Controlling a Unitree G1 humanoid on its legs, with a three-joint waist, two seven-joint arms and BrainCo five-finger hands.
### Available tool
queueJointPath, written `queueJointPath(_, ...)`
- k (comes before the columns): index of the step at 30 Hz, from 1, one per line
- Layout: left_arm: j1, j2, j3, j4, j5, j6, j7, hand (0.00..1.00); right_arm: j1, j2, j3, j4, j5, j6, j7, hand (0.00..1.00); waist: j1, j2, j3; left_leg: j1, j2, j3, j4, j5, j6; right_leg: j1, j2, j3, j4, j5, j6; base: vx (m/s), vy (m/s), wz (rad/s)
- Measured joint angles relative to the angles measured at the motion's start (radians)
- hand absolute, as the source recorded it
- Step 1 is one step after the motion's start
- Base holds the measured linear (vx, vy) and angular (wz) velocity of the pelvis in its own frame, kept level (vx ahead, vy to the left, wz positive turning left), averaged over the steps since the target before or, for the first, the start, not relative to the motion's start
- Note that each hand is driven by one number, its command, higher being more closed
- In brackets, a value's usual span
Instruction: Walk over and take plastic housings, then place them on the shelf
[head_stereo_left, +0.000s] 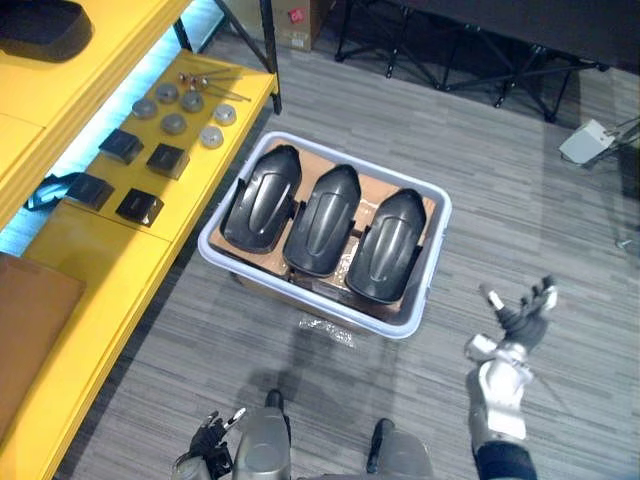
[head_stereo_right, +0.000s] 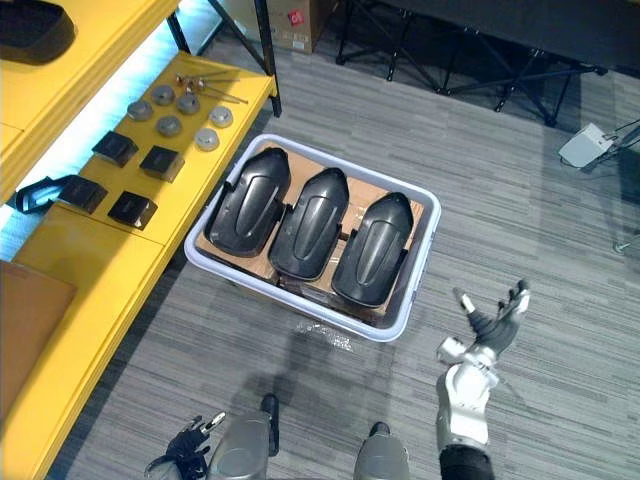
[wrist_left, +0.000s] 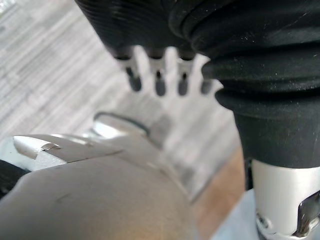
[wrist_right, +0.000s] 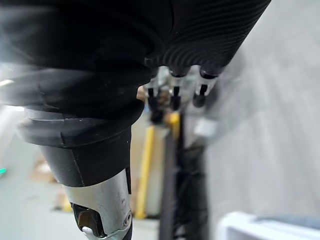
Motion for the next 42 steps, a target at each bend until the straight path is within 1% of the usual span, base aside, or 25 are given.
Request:
queueJointPath(1,-0.002,0.0,-0.005,0.0,0.004,-0.009,-0.012,0.0,-0.038,-0.025,0.009,0.0,0.003,0.03,0.009,0.0,0.001,0.002,0.011,-0.004,0.003,-0.001,0.003,0.0,0.0,-0.001,0.003,0.0,0.0,0.002,0.0,0.0,-0.012,0.03)
queueJointPath(2,-0.004,0.001,-0.012,0.0,0.004,-0.012,-0.016,0.0,-0.055,-0.038,0.015,0.001,0.003,0.044,0.011,0.0,0.001,0.004,0.016,-0.01,0.004,-0.003,0.008,0.0,0.0,-0.002,0.004,-0.001,0.0,0.002,0.0,-0.01,-0.016,0.15)
queueJointPath(4,-0.024,0.002,-0.034,0.003,0.004,-0.014,-0.018,0.0,-0.125,-0.088,0.034,0.018,0.006,0.101,0.028,0.0,0.014,0.019,0.037,-0.04,0.009,-0.013,0.039,-0.001,0.001,-0.007,0.008,-0.002,0.003,0.002,0.0,-0.02,-0.008,0.2)
queueJointPath(5,-0.027,0.002,-0.038,0.004,0.004,-0.014,-0.018,0.0,-0.144,-0.1,0.047,0.028,0.01,0.116,0.03,0.0,0.015,0.021,0.038,-0.051,0.008,-0.02,0.047,-0.002,0.003,-0.012,0.009,-0.003,0.005,0.002,0.0,-0.03,-0.004,0.21)
queueJointPath(7,-0.034,-0.001,-0.041,0.019,0.006,-0.021,-0.021,0.0,-0.233,-0.13,0.092,0.114,0.033,0.172,0.042,0.0,0.023,0.034,0.048,-0.097,0.01,-0.037,0.091,-0.008,0.012,-0.032,0.016,-0.004,0.03,0.002,0.0,-0.03,0.015,0.26)
queueJointPath(8,-0.038,-0.001,-0.042,0.03,0.006,-0.026,-0.021,0.0,-0.256,-0.134,0.098,0.145,0.034,0.182,0.042,0.0,0.028,0.037,0.051,-0.106,0.01,-0.041,0.103,-0.008,0.012,-0.039,0.016,-0.004,0.041,0.002,0.0,-0.03,0.023,0.27)
queueJointPath(10,-0.065,-0.003,-0.081,0.07,0.005,-0.047,-0.021,0.0,-0.322,-0.162,0.12,0.257,0.056,0.222,0.031,0.0,0.046,0.062,0.065,-0.139,0.011,-0.08,0.145,-0.01,0.017,-0.066,0.013,-0.005,0.112,0.001,-0.001,-0.03,0.011,0.38)
queueJointPath(11,-0.071,-0.005,-0.086,0.078,0.005,-0.05,-0.021,0.0,-0.339,-0.165,0.128,0.28,0.067,0.229,0.023,0.0,0.047,0.067,0.068,-0.149,0.011,-0.088,0.153,-0.012,0.02,-0.085,0.011,-0.003,0.147,0.001,-0.001,-0.07,0.013,0.38)
queueJointPath(12,-0.085,-0.015,-0.097,0.082,0.005,-0.052,-0.02,0.0,-0.368,-0.165,0.138,0.314,0.072,0.239,0.017,0.0,0.054,0.076,0.073,-0.164,0.019,-0.092,0.165,-0.019,0.03,-0.144,0.004,0.014,0.228,-0.035,-0.014,-0.07,0.007,0.21)
queueJointPath(13,-0.109,-0.014,-0.104,0.104,0.004,-0.056,-0.022,0.0,-0.393,-0.165,0.15,0.335,0.072,0.239,-0.002,0.0,0.067,0.078,0.075,-0.191,0.016,-0.088,0.191,-0.025,0.028,-0.181,0.008,0.031,0.22,-0.07,-0.023,-0.08,-0.01,0.19)
queueJointPath(14,-0.12,-0.013,-0.105,0.114,0.004,-0.056,-0.022,0.0,-0.406,-0.165,0.153,0.341,0.072,0.239,-0.012,0.0,0.07,0.077,0.076,-0.211,0.011,-0.088,0.214,-0.029,0.029,-0.196,0.008,0.03,0.2,-0.067,-0.024,-0.09,-0.092,0.16)
queueJointPath(15,-0.137,-0.017,-0.106,0.12,0.004,-0.056,-0.021,0.0,-0.436,-0.167,0.155,0.349,0.071,0.242,-0.035,0.0,0.07,0.085,0.083,-0.247,0.007,-0.089,0.265,-0.045,0.023,-0.21,0.0,0.027,0.206,-0.097,-0.011,-0.07,-0.089,0.05)
queueJointPath(17,-0.147,-0.022,-0.107,0.121,0.002,-0.057,-0.018,0.0,-0.477,-0.169,0.154,0.363,0.071,0.244,-0.092,0.0,0.069,0.116,0.098,-0.279,0.019,-0.091,0.293,-0.05,0.018,-0.235,0.015,0.028,0.223,-0.101,-0.009,-0.06,-0.047,-0.11)
queueJointPath(18,-0.147,-0.025,-0.108,0.122,0.001,-0.058,-0.016,0.0,-0.475,-0.169,0.152,0.363,0.07,0.244,-0.113,0.0,0.067,0.118,0.1,-0.284,0.025,-0.091,0.293,-0.05,0.018,-0.243,0.015,0.028,0.231,-0.101,-0.009,-0.1,-0.022,-0.08)
queueJointPath(19,-0.151,-0.027,-0.109,0.128,-0.007,-0.058,-0.014,0.0,-0.467,-0.172,0.145,0.364,0.062,0.246,-0.174,0.0,0.062,0.118,0.1,-0.293,0.029,-0.089,0.292,-0.05,0.018,-0.261,0.014,0.028,0.247,-0.102,-0.01,-0.08,-0.019,-0.02)
queueJointPath(22,-0.171,-0.023,-0.119,0.141,-0.014,-0.056,-0.008,0.0,-0.465,-0.179,0.113,0.357,0.026,0.247,-0.252,0.0,0.06,0.118,0.1,-0.309,0.027,-0.086,0.29,-0.05,0.018,-0.286,0.008,0.03,0.263,-0.103,-0.011,-0.09,0.006,0.0)
queueJointPath(23,-0.185,-0.021,-0.126,0.149,-0.017,-0.055,-0.008,0.0,-0.465,-0.187,0.113,0.356,0.006,0.261,-0.28,0.0,0.06,0.118,0.1,-0.312,0.022,-0.084,0.277,-0.05,0.018,-0.297,0.005,0.03,0.263,-0.103,-0.012,-0.1,0.014,0.04)
queueJointPath(25,-0.197,-0.016,-0.144,0.156,-0.018,-0.054,-0.006,0.0,-0.466,-0.19,0.11,0.356,-0.02,0.279,-0.311,0.0,0.058,0.118,0.1,-0.314,0.012,-0.083,0.243,-0.05,0.017,-0.312,-0.004,0.028,0.264,-0.103,-0.012,-0.1,0.02,0.1)
queueJointPath(28,-0.197,-0.015,-0.146,0.156,-0.02,-0.054,-0.006,0.0,-0.466,-0.19,0.109,0.352,-0.046,0.283,-0.335,0.0,0.056,0.118,0.1,-0.339,0.002,-0.082,0.222,-0.042,0.006,-0.345,-0.016,0.027,0.263,-0.1,-0.01,-0.13,0.029,0.1)
queueJointPath(32,-0.197,-0.015,-0.146,0.161,-0.047,-0.055,-0.007,0.0,-0.465,-0.19,0.104,0.314,-0.047,0.292,-0.332,0.0,0.053,0.118,0.1,-0.343,0.0,-0.065,0.214,-0.028,0.011,-0.355,-0.016,0.04,0.252,-0.078,-0.007,-0.11,0.033,-0.07)
queueJointPath(34,-0.197,-0.015,-0.147,0.163,-0.051,-0.055,-0.007,0.0,-0.467,-0.194,0.105,0.299,-0.041,0.335,-0.279,0.0,0.049,0.118,0.1,-0.345,-0.001,-0.054,0.198,-0.015,0.016,-0.367,-0.016,0.053,0.234,-0.057,-0.005,-0.06,0.022,-0.16)
queueJointPath(36,-0.197,-0.014,-0.147,0.17,-0.057,-0.056,-0.007,0.0,-0.466,-0.194,0.108,0.318,-0.03,0.367,-0.238,0.0,0.04,0.118,0.1,-0.346,-0.002,-0.052,0.194,-0.01,0.018,-0.367,-0.015,0.054,0.221,-0.046,-0.004,-0.02,0.019,-0.06)
queueJointPath(37,-0.197,-0.014,-0.148,0.171,-0.059,-0.057,-0.007,0.0,-0.467,-0.195,0.106,0.339,-0.003,0.375,-0.217,0.0,0.039,0.118,0.1,-0.347,-0.004,-0.052,0.193,-0.009,0.019,-0.367,-0.016,0.054,0.217,-0.042,-0.004,0.0,0.0,0.0)
queueJointPath(40,-0.197,-0.013,-0.154,0.173,-0.089,-0.059,-0.009,0.0,-0.48,-0.201,0.118,0.41,0.013,0.377,-0.182,0.0,0.04,0.119,0.1,-0.356,-0.009,-0.057,0.187,0.0,0.02,-0.369,-0.016,0.047,0.208,-0.029,-0.002,0.01,0.005,0.05)
queueJointPath(42,-0.199,-0.013,-0.155,0.177,-0.095,-0.059,-0.014,0.0,-0.501,-0.213,0.125,0.438,0.032,0.389,-0.167,0.0,0.042,0.119,0.1,-0.365,-0.012,-0.059,0.188,0.004,0.022,-0.375,-0.018,0.045,0.208,-0.026,-0.002,0.0,0.007,0.07)
